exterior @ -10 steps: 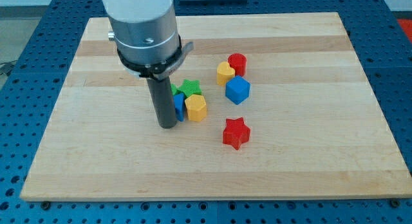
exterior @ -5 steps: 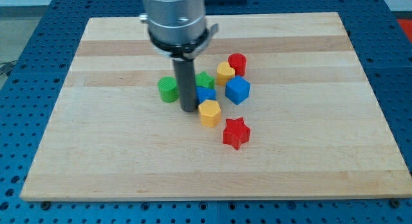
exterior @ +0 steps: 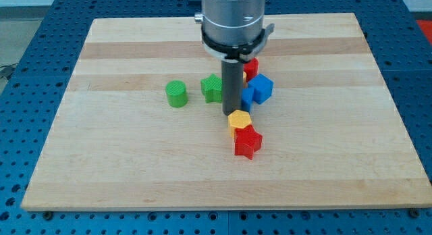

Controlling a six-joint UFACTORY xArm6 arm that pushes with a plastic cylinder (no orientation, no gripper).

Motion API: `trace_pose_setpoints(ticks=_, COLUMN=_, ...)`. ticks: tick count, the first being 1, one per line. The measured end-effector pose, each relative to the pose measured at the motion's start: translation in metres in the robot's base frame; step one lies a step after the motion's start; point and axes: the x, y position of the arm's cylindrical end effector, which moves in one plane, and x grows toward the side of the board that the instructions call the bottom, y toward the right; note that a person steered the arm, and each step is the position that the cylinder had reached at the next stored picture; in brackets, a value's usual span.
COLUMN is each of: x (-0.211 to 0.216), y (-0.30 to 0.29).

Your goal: Move the blue triangle down to the blue cube

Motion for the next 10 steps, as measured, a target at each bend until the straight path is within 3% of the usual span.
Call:
trace_pose_setpoints(ticks=4, x=-0.028, y=-0.031)
trace_pose_setpoints(ticks=8, x=-0.023, y=0.027)
trace_pose_setpoints(ticks=10, x=-0.019, y=0.009)
